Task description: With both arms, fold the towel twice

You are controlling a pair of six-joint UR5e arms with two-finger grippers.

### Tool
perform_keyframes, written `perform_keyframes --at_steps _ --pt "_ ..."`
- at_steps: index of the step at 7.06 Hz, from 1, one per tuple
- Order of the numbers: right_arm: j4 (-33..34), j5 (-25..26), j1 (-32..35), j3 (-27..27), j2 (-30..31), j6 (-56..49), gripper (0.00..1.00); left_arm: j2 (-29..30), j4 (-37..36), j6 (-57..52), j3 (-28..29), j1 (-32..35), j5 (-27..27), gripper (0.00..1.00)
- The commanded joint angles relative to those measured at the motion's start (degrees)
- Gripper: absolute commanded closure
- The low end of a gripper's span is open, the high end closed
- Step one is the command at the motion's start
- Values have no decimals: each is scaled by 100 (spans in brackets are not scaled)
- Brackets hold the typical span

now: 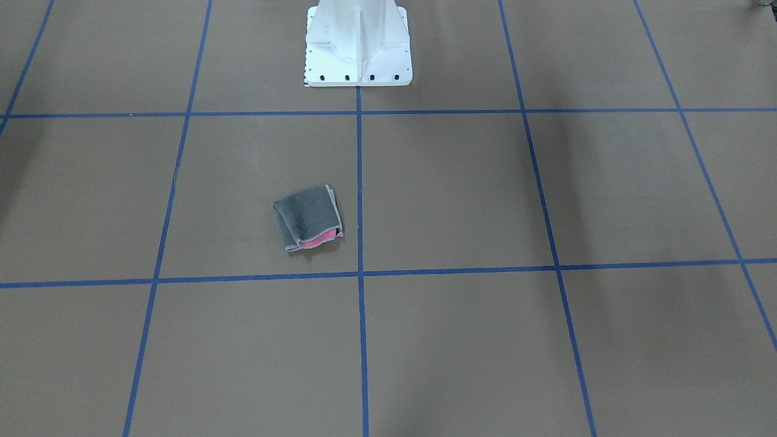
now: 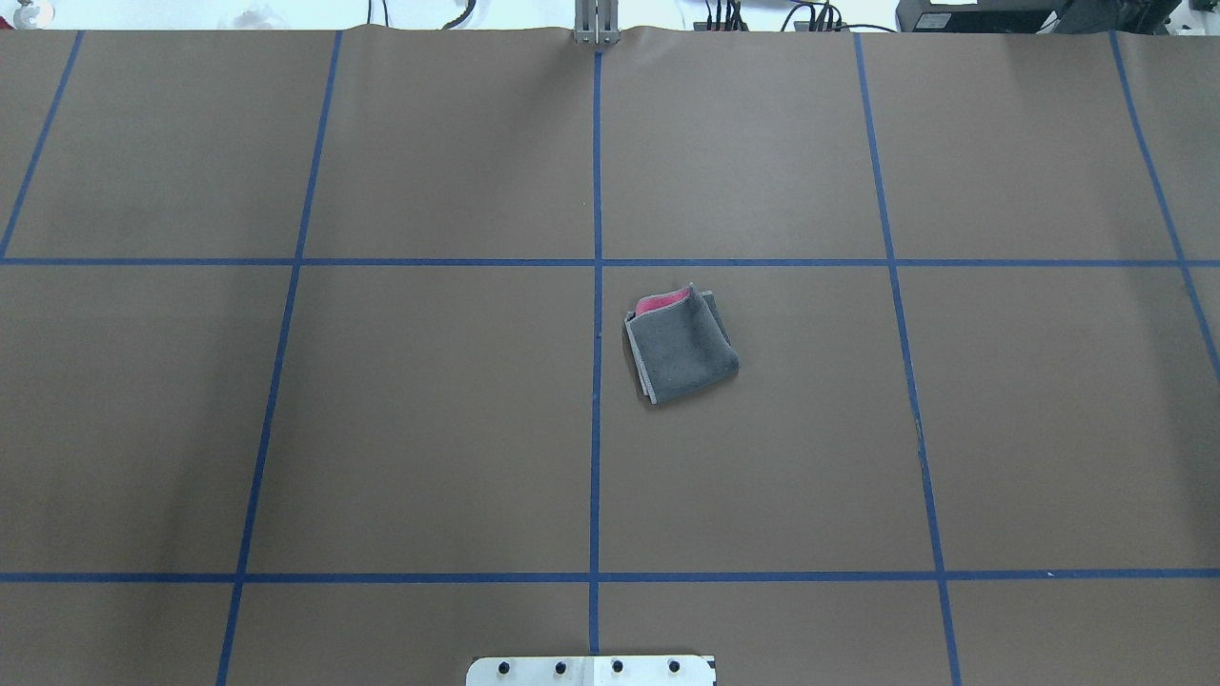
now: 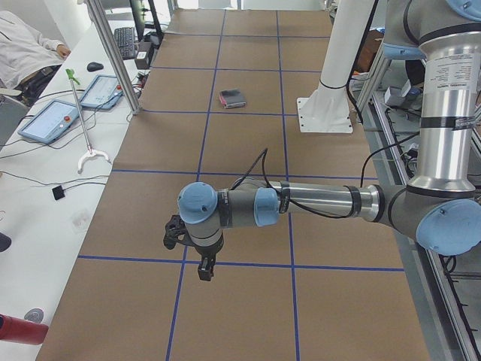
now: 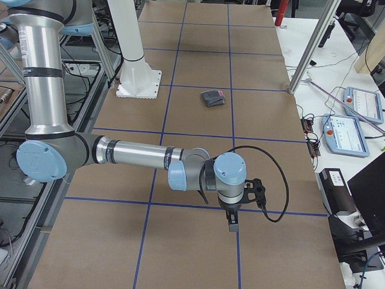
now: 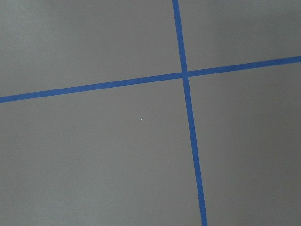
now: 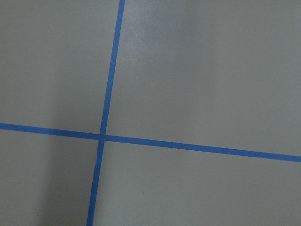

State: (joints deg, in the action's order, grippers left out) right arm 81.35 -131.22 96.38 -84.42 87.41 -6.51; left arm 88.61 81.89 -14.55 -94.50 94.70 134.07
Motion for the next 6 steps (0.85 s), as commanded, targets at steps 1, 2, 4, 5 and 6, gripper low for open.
perform_keyframes --at_steps 1,2,4,5,6 --pt "3 18 4 13 39 10 0 -36 37 -21 -103 4 -65 0" --pt "12 -17 -5 13 57 27 0 -89 37 -21 -147 4 -65 0" --pt "-14 -70 4 -5 135 -8 0 -89 38 -21 -157 -4 -65 0" --pt "-127 -70 4 -22 179 -51 0 -89 38 -21 -157 -4 -65 0" --pt "-137 -44 4 -48 206 -78 0 -98 38 -21 -148 -4 -65 0"
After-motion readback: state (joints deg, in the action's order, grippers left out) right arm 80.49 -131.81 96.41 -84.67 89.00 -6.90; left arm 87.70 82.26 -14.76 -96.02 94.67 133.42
